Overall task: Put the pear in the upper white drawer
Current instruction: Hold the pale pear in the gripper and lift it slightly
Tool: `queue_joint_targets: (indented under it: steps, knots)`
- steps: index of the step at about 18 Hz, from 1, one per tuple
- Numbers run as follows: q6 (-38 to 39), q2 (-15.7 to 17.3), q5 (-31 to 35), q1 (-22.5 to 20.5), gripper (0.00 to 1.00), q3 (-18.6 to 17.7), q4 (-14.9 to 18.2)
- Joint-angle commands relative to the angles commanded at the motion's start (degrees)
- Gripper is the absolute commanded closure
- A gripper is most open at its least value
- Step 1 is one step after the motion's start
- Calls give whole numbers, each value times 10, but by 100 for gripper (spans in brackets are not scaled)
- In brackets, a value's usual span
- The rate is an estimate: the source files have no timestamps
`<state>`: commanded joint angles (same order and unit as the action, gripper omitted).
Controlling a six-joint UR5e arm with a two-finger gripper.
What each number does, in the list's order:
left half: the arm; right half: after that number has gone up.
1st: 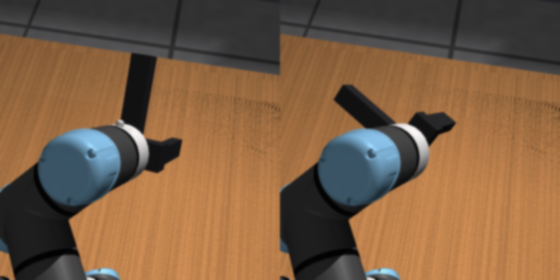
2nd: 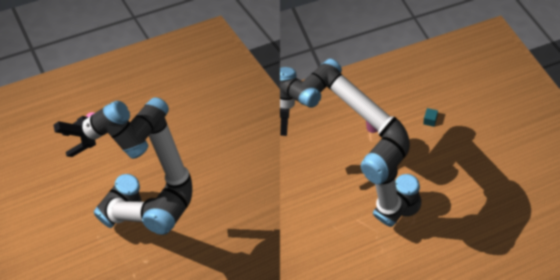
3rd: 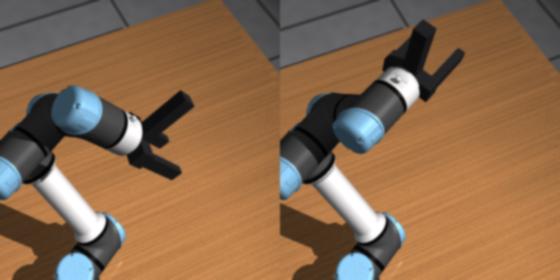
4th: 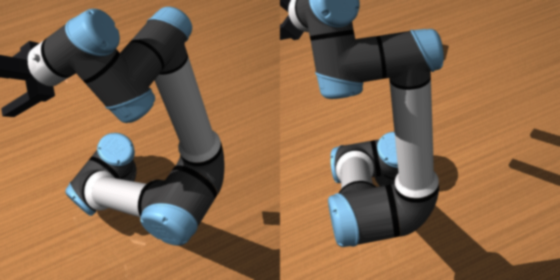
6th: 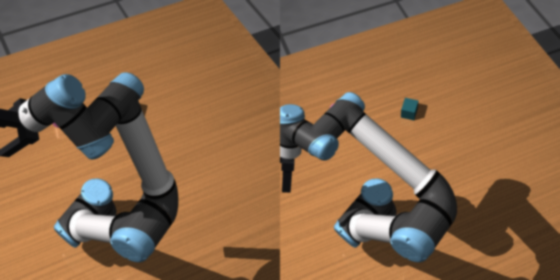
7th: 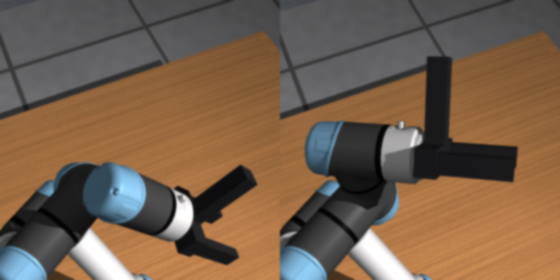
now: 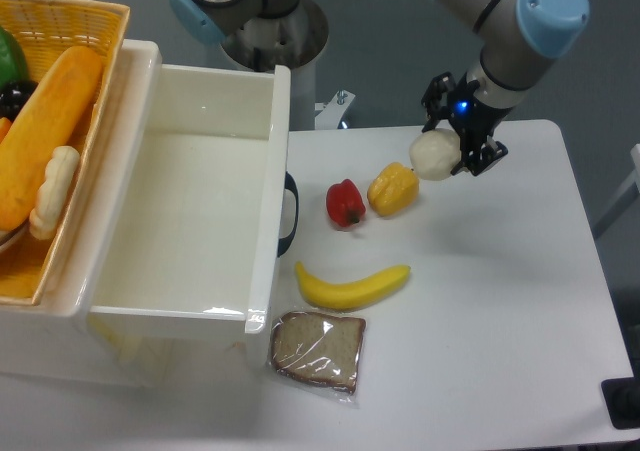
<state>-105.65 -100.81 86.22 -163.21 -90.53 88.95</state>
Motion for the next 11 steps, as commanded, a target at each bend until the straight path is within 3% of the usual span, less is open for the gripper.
queue_joint_targets:
  steps: [11]
  knots:
    - [43, 2, -12, -1, 64, 18, 1]
